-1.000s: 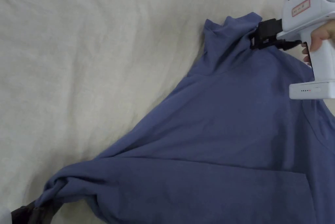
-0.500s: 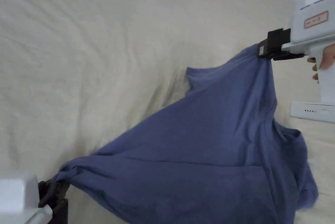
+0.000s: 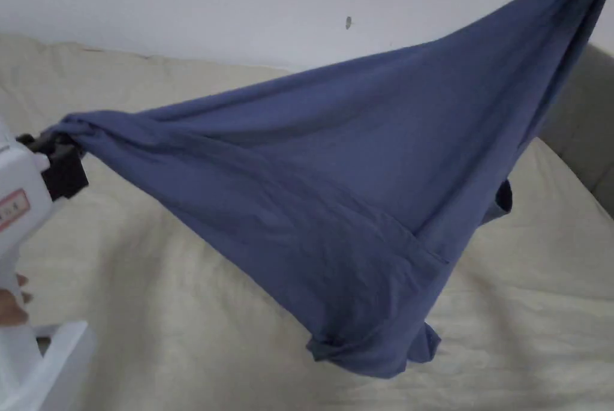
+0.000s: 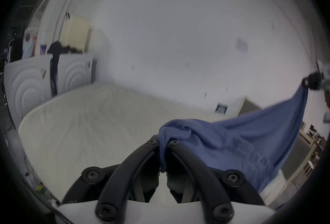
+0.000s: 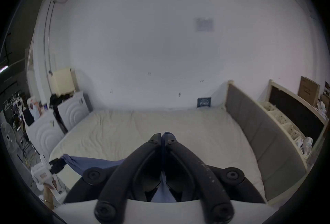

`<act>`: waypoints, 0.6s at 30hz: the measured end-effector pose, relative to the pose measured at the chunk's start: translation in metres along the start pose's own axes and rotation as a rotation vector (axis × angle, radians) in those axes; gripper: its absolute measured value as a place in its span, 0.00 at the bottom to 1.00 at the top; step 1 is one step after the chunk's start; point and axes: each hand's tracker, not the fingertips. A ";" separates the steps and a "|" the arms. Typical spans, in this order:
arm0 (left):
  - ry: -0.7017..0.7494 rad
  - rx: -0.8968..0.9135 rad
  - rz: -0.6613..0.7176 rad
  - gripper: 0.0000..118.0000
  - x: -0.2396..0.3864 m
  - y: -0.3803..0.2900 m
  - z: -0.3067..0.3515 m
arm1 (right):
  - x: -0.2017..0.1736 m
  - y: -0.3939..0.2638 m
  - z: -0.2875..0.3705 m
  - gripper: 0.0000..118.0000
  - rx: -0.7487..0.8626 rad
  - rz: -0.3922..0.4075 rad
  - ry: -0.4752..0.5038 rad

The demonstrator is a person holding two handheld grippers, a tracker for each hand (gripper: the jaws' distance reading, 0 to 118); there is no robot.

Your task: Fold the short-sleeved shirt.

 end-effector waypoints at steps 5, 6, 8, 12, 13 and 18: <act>-0.068 0.214 -0.008 0.05 0.017 0.093 0.018 | 0.015 0.012 0.073 0.05 0.115 -0.021 -0.021; -0.084 0.251 -0.012 0.05 0.020 0.110 0.024 | 0.016 0.015 0.085 0.05 0.142 -0.027 -0.023; -0.107 0.307 -0.026 0.05 0.030 0.140 0.034 | 0.018 0.021 0.108 0.05 0.196 -0.029 -0.027; -0.169 0.389 -0.089 0.05 0.039 0.190 0.055 | 0.023 0.034 0.141 0.05 0.300 -0.055 -0.020; -0.176 0.394 -0.097 0.05 0.040 0.201 0.060 | 0.025 0.037 0.147 0.05 0.316 -0.063 -0.018; -0.253 0.359 -0.096 0.05 0.034 0.239 0.067 | 0.029 0.055 0.167 0.05 0.351 -0.054 -0.025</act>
